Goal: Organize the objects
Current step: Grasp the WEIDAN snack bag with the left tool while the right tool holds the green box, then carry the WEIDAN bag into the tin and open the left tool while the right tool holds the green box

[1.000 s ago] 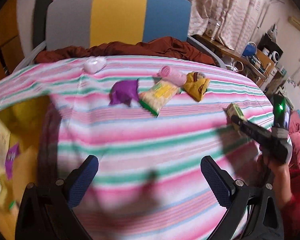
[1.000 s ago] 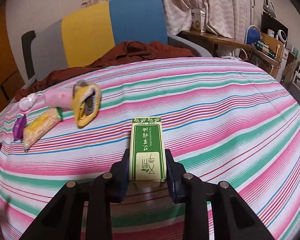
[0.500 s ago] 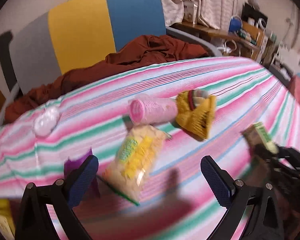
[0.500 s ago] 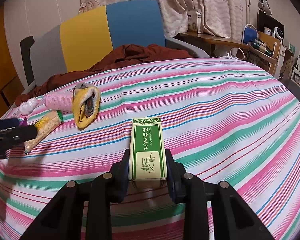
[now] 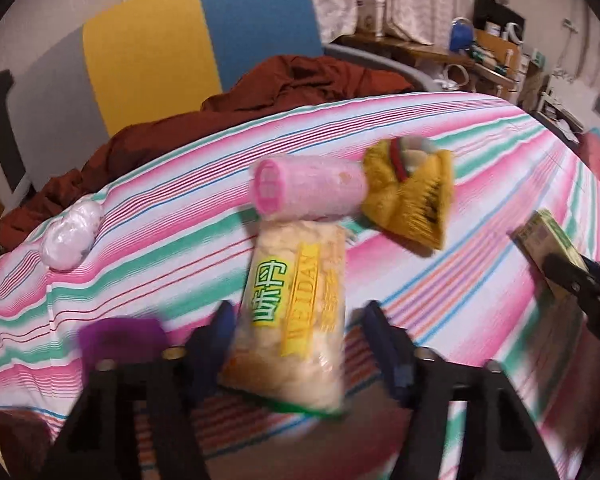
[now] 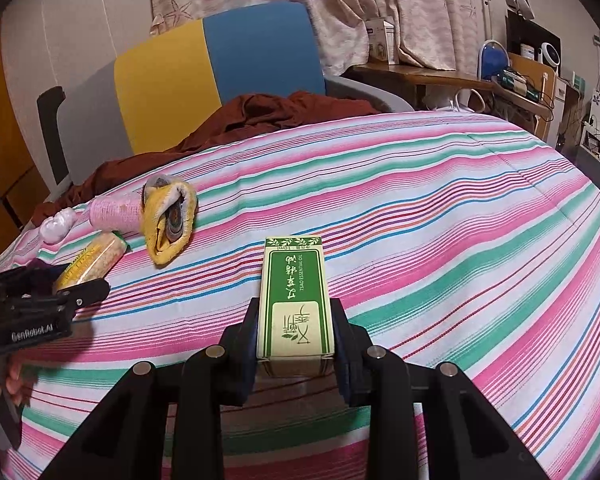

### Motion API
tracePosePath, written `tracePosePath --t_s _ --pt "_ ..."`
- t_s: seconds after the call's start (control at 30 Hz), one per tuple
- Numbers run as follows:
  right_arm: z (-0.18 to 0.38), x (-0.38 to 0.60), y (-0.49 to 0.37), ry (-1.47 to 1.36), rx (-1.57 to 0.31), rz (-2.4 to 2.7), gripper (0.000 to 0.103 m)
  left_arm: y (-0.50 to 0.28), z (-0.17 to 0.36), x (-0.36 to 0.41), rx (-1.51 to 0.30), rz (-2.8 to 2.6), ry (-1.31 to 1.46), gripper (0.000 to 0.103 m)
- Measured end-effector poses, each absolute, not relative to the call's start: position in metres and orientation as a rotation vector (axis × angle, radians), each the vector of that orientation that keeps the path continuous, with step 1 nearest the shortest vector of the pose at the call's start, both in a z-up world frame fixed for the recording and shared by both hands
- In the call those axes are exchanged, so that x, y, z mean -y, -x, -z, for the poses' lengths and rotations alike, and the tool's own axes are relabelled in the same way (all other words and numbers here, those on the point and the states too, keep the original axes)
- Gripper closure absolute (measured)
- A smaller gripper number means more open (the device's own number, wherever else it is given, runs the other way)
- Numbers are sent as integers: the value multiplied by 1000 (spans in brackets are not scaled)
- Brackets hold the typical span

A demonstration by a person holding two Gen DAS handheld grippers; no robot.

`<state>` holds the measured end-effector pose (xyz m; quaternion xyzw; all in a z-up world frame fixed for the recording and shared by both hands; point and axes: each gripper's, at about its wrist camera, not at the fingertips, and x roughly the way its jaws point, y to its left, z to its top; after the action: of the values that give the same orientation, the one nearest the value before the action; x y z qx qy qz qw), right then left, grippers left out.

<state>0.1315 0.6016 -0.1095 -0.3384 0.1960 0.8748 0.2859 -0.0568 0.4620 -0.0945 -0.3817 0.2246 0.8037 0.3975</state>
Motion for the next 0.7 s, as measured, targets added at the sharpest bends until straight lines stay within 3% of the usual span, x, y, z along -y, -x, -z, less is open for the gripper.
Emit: tracePosePath --t_s 0.03,0.17,0.5,0.7 --pt "109 -601 -131 905 -520 -2337 72 53 94 -461 -566 -2039 962 53" --pt "109 -601 -132 909 -506 -2335 72 43 94 -453 -539 -2088 954 55" --pt "105 -593 -131 894 -452 -2345 72 26 94 -421 -484 -2182 951 57" --pt "94 -572 -126 858 -323 -2404 72 5 87 -398 -435 -2221 895 57"
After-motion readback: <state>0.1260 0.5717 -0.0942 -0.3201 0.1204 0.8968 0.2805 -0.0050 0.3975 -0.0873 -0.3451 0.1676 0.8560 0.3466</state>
